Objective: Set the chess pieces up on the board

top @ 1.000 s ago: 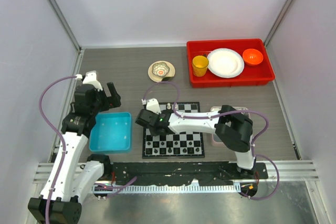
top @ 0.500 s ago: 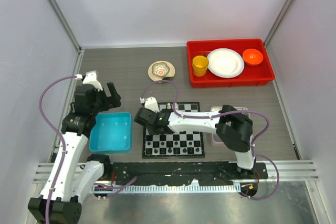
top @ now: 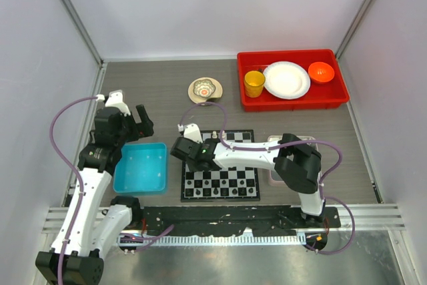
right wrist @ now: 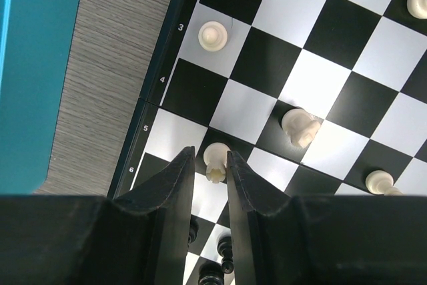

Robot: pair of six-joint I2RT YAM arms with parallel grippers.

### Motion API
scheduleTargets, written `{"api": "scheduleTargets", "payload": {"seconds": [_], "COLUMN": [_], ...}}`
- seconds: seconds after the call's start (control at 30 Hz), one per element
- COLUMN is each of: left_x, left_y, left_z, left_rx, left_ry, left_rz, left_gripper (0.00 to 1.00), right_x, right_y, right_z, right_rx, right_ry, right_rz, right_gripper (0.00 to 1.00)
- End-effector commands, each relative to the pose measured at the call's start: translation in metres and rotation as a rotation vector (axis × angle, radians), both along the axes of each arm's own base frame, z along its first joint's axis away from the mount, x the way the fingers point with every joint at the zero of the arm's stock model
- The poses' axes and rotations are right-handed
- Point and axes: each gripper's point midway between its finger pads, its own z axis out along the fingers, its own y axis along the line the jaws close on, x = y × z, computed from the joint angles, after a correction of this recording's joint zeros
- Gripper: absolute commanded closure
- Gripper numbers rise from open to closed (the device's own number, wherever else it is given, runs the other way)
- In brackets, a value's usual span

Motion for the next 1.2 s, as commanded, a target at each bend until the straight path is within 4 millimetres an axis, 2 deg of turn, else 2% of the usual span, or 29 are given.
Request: {"api": "scheduleTargets", "payload": {"seconds": [0.0,0.57,0.67,0.77,0.8,0.93,1.1,1.17], "left_x": [0.0,0.0,0.0,0.0,0.0,0.0,0.0,0.0], "left_y": [-0.004,-0.004,-0.004,-0.004,-0.004,-0.003,0.002,0.005], "left_z": [0.004,0.005,0.005,0.004,0.005,0.005,0.006,0.006], "left_rx": [-0.002,-0.003,-0.005,-0.003,-0.003,0.001,0.015,0.019], "left_ry": [-0.022,-0.022,-0.022,-0.021,-0.022,-0.021,-0.022,-0.021], "left_rz": [-0.025,-0.027,-0.027,-0.027,-0.027,-0.021,0.004,0.018], "left_gripper": [0.01,0.01,0.01,0.01,0.01,0.01,0.01,0.01], "right_x": [0.007,0.004,0.004,0.004,0.005,0.01,0.028,0.042], "right_y": [0.007,0.005,0.005,0.006,0.006,0.008,0.009,0.009], "right_z": [0.017,0.017,0.018,0.02,0.022,0.037,0.068,0.084], "right_rx": [0.032,0.027,0.027,0.028,0.03,0.037,0.058,0.085], "right_ry": [-0.031,-0.02,-0.021,-0.02,-0.022,-0.046,-0.072,-0.082], "right_rz": [-0.012,-0.006,-0.001,-0.002,-0.002,-0.004,-0.012,-0.025], "right_gripper": [0.69,0.73,0.77,0.86,0.91,0.98,0.99,0.99]}}
